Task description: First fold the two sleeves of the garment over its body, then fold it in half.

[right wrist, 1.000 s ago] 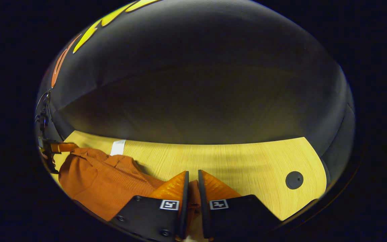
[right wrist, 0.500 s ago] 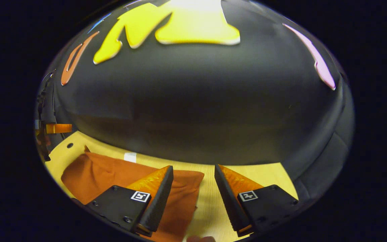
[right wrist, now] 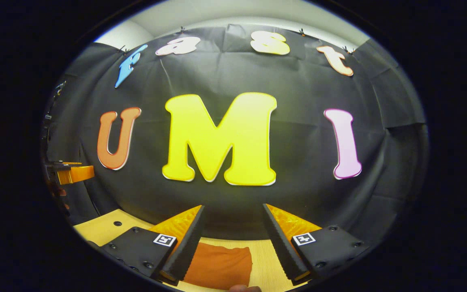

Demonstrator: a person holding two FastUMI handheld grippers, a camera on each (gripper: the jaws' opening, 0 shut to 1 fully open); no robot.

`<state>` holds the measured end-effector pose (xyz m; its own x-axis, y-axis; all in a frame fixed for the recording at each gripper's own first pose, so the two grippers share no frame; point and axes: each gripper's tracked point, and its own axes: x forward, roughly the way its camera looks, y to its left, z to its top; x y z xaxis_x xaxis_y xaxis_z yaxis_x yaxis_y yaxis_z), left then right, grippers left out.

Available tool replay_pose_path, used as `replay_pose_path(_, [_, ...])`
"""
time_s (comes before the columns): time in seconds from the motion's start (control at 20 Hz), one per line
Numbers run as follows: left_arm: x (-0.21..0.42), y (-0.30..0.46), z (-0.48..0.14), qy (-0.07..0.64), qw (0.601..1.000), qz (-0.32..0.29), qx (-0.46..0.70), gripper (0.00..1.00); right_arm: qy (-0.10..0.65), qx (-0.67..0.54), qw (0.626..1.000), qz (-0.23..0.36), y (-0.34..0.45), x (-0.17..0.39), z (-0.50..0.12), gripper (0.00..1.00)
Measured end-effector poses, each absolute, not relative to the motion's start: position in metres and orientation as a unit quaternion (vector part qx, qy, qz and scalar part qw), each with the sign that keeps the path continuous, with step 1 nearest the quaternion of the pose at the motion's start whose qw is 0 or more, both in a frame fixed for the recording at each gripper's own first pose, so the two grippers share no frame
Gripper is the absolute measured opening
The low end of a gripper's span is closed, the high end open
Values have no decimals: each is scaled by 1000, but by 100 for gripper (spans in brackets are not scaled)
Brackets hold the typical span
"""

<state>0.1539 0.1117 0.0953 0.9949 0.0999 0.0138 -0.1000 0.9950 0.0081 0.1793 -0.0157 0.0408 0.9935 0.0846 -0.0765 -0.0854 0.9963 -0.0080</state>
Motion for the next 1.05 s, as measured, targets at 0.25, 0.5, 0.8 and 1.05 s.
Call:
replay_pose_path(0.25, [66,87,122,-31,999,35,-7,98,11,10,999,44,9,114,88,88])
replay_pose_path(0.5, [11,70,109,-29,999,33,-2,98,0,16,999,30,13,57,89,90])
replay_pose_path(0.8, [-24,54,81,-20,1000,23,2,98,14,1,999,37,21,18,69,90])
replay_pose_path(1.05, [-28,54,78,-13,1000,25,-6,98,15,6,999,45,26,11,70,89])
